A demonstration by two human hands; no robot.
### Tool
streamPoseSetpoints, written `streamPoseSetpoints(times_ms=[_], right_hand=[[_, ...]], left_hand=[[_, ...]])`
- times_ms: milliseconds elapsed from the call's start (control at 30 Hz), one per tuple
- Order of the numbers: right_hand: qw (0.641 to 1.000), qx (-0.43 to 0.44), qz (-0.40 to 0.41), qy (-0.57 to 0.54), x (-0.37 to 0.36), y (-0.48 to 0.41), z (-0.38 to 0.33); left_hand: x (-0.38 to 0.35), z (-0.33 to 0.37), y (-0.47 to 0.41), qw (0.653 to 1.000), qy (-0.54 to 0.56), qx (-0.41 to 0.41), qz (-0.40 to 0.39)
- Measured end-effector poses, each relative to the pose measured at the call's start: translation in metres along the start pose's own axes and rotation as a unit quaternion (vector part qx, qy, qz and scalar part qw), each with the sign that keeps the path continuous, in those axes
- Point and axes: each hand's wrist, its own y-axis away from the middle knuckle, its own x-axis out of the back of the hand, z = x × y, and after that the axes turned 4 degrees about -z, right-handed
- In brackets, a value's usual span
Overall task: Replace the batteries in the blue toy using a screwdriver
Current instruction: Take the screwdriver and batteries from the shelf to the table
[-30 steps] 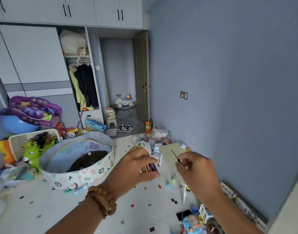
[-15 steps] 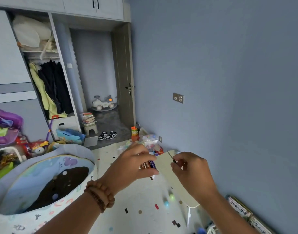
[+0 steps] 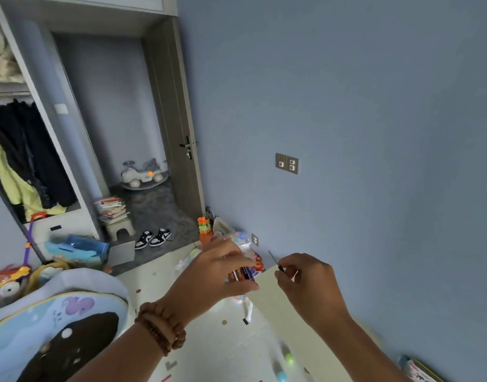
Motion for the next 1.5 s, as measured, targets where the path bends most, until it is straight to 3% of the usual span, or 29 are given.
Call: streamPoseSetpoints(times_ms=[300, 467, 733, 933, 1267, 1500], right_hand=[[0.998, -0.055, -0.003, 0.006, -0.053, -0.129, 0.032], [0.992, -0.111, 0.044, 0.034, -0.072, -0.183, 0.062], [0.961, -0.225, 0.140, 0.076, -0.096, -0.239, 0.085], [0.933, -0.295, 0.176, 0.104, -0.099, -0.249, 0.115], [0.909, -0.339, 0.214, 0.111, -0.103, -0.271, 0.198], [0.889, -0.384, 0.233, 0.091, -0.150, -0.276, 0.271]], left_hand=[[-0.024, -0.127, -0.102, 0.999, 0.004, -0.032, -0.028], [-0.057, -0.183, -0.174, 0.995, 0.046, -0.090, -0.009], [-0.096, -0.259, -0.275, 0.969, 0.127, -0.206, -0.056], [-0.143, -0.276, -0.329, 0.943, 0.170, -0.275, -0.082], [-0.226, -0.283, -0.394, 0.930, 0.185, -0.285, -0.141], [-0.299, -0.312, -0.411, 0.918, 0.173, -0.310, -0.177]])
